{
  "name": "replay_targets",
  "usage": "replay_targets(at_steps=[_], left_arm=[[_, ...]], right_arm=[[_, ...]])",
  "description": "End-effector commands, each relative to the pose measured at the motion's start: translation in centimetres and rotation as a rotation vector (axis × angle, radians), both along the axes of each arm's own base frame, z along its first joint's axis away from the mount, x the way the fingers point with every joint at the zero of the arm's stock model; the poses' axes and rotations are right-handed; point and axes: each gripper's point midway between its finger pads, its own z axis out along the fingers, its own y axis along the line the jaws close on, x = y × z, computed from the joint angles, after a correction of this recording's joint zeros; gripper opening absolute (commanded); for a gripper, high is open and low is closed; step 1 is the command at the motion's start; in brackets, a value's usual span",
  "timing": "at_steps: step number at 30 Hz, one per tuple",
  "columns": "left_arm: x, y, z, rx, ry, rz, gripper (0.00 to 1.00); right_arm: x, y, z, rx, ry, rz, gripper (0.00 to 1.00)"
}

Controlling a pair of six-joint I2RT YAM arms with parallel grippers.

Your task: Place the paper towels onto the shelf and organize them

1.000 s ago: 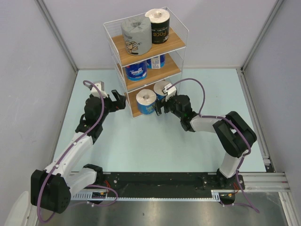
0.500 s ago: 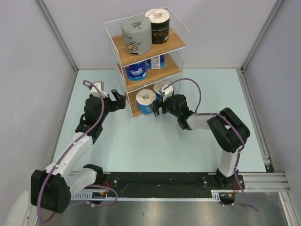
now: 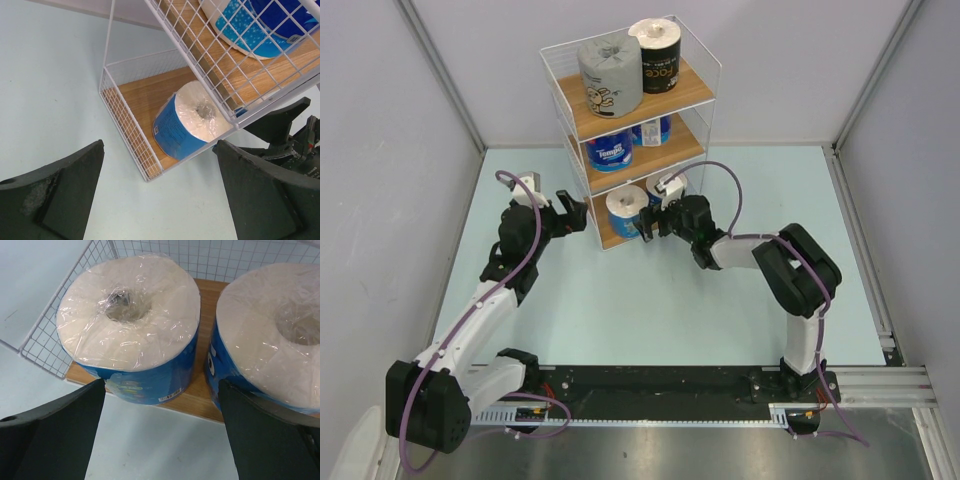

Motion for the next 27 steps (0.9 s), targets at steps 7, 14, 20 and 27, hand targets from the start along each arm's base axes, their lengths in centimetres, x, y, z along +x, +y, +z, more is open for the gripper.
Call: replay_targets(at_steps=[7, 14, 20, 27], left_arm=[[0.5, 0.0, 1.8, -0.031, -0.050, 0.000, 1.00], [0.5, 0.0, 1.7, -0.035, -0.047, -0.001, 1.00], [0.5, 0.1, 1.7, -0.035, -0.047, 0.000, 1.00], [0.5, 0.1, 1.7, -0.036, -0.049, 0.002, 1.00]], right_arm=[[2.5, 1.2, 2.1, 0.043, -0.039, -0.022, 1.00], [3.1, 1.6, 2.1, 0.044, -0.032, -0.020, 1.00], [3.4, 1.9, 1.9, 0.046, -0.026, -0.010, 1.00], [1.6, 3.0, 2.0, 0.016, -0.006, 0.059, 1.00]])
